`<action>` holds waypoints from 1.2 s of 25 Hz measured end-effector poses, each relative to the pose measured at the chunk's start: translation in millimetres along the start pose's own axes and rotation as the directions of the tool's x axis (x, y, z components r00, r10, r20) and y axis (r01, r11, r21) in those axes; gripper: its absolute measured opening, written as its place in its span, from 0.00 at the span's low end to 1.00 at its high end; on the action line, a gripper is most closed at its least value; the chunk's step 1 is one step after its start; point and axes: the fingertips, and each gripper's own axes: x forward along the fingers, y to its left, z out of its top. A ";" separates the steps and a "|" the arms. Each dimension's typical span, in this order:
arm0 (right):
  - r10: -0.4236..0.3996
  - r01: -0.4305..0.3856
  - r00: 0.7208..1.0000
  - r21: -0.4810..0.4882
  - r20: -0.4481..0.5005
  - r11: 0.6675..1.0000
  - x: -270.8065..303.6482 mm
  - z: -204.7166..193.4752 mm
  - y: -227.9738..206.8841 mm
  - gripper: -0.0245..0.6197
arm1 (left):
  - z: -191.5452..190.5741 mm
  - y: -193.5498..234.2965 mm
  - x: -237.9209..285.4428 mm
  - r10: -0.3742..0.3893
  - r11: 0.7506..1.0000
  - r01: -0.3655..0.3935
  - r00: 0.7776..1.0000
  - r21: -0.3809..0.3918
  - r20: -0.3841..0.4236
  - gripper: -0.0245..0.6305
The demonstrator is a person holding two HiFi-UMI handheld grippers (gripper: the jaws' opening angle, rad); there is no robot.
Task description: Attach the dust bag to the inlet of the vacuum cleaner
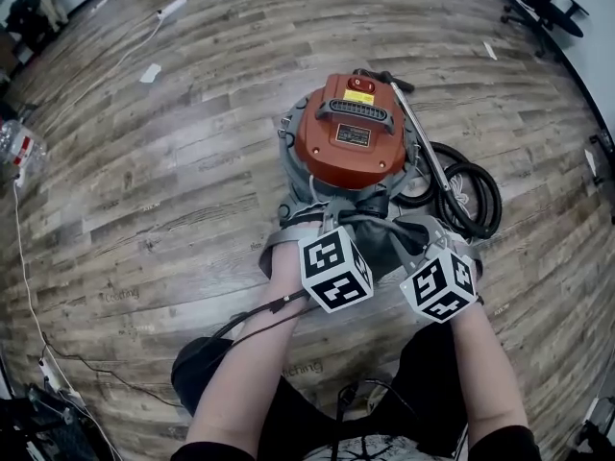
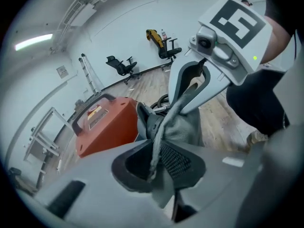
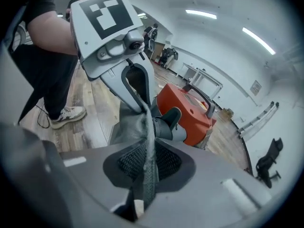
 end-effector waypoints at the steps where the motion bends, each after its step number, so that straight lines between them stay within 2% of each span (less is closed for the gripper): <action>1: -0.001 0.000 1.000 -0.032 -0.012 0.999 1.2 3.6 -2.4 0.11 | -3.6 -0.5 0.5 -0.016 0.999 0.016 1.000 -0.031 -0.008 0.12; 3: -0.003 0.001 1.000 -0.086 -0.026 0.996 3.6 11.8 -6.6 0.12 | -11.3 -2.0 1.5 -0.041 0.997 0.039 0.999 -0.068 -0.031 0.12; 6: -0.004 0.002 1.000 -0.114 -0.020 0.993 5.8 18.2 -9.6 0.12 | -16.3 -2.1 2.9 -0.044 0.998 0.041 0.997 -0.057 -0.061 0.12; 11: -0.007 0.007 0.999 -0.015 0.043 1.000 4.4 8.3 -8.3 0.12 | -6.4 2.7 1.6 -0.011 1.000 0.010 0.999 -0.017 -0.044 0.12; 17: -0.001 -0.001 0.999 0.036 0.048 0.999 4.9 8.4 -9.1 0.14 | -6.1 1.0 -2.0 -0.022 0.999 0.021 0.999 -0.038 -0.029 0.13; 20: -0.013 0.009 0.998 0.062 0.066 0.998 4.2 4.8 -8.2 0.21 | -6.9 -2.8 -5.5 -0.027 0.998 0.026 1.000 -0.052 -0.011 0.19; 26: 0.009 -0.027 0.986 0.110 0.166 0.994 -5.6 12.8 0.1 0.46 | 0.0 -6.8 -24.7 -0.001 0.997 0.005 0.999 -0.080 0.053 0.30; 30: 0.009 -0.045 0.968 0.135 0.252 0.990 -15.4 28.1 3.2 0.49 | 9.0 -5.3 -39.0 0.028 0.992 -0.013 0.992 -0.124 0.123 0.32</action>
